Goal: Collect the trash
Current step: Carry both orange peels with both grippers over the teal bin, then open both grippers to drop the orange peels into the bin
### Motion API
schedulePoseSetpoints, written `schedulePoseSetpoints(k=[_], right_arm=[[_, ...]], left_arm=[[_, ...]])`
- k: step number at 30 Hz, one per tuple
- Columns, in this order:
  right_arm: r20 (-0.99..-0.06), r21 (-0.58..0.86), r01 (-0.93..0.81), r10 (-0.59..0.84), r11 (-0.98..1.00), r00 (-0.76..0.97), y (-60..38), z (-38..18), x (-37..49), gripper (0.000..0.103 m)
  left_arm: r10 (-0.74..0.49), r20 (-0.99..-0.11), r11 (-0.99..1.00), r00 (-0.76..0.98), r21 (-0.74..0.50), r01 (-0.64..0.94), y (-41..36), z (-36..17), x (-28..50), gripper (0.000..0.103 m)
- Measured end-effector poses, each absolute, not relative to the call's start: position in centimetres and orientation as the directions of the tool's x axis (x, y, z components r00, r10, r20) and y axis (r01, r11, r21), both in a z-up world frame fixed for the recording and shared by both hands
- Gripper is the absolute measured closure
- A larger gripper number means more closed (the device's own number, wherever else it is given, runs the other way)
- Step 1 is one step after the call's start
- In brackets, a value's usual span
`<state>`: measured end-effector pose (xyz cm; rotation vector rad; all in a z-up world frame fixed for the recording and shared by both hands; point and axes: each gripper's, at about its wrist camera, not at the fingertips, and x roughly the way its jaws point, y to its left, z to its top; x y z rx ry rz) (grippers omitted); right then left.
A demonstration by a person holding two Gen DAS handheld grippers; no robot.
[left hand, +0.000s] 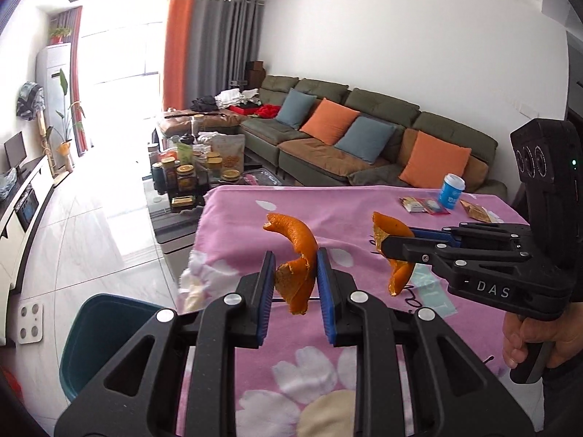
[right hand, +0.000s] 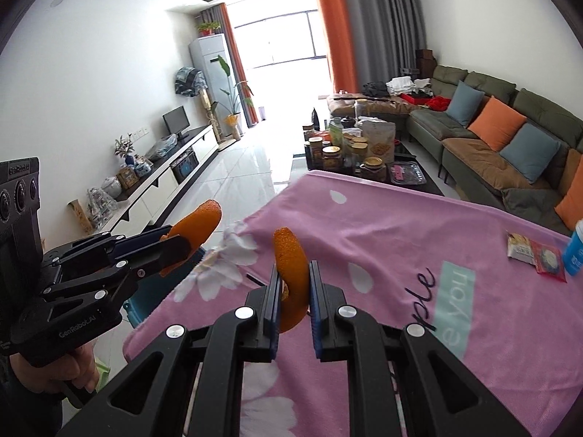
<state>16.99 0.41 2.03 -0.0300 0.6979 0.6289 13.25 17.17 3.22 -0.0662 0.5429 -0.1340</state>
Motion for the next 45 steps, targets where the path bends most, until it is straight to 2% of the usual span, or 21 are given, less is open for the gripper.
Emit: schedulePoseSetpoints(k=[10,18,28,38,41,42,43,45], right_arm=[[-0.618,0.142,-0.672,0.596,0.727,0.514,9.4,3.7,16.9,0.091],[-0.668,0.117,-0.740,0.604,0.663,0.436,15.8,2.7,17.5,0.091],[-0.768,0.101,-0.799,0.557,0.593,0.316,23.3,-1.2,18.2,0.091],[-0.849,0.083,-0.816,0.469,0.572,0.243,28.9,-4.8,19.9,0.088],[-0.860,0.071,-0.810,0.447,0.582,0.246,29.6,-5.6,20.4,0.081],[-0.864,0.064,-0.809,0.438,0.585,0.249,29.8,-5.8,20.5,0.076],[-0.867,0.066,-0.809,0.435,0.583,0.243,29.9,-5.9,20.7,0.067],[-0.868,0.066,-0.804,0.432,0.591,0.246,30.0,-6.1,21.0,0.055]], left_arm=[[0.008,-0.496,0.992,0.868,-0.105,-0.069,26.2,3.7,8.8,0.080],[0.103,-0.545,0.973,0.832,-0.117,-0.198,34.1,1.3,5.7,0.080],[0.126,-0.640,0.943,0.758,-0.160,-0.292,39.8,-4.6,4.8,0.080],[0.120,-0.728,0.931,0.675,-0.154,-0.332,40.9,-10.9,9.4,0.080],[0.130,-0.737,0.928,0.663,-0.145,-0.343,40.8,-11.6,10.2,0.072],[0.133,-0.735,0.927,0.665,-0.146,-0.346,40.8,-11.7,10.4,0.065],[0.140,-0.735,0.923,0.663,-0.145,-0.355,40.9,-11.8,10.6,0.052],[0.149,-0.732,0.917,0.664,-0.149,-0.370,41.3,-11.9,10.6,0.045]])
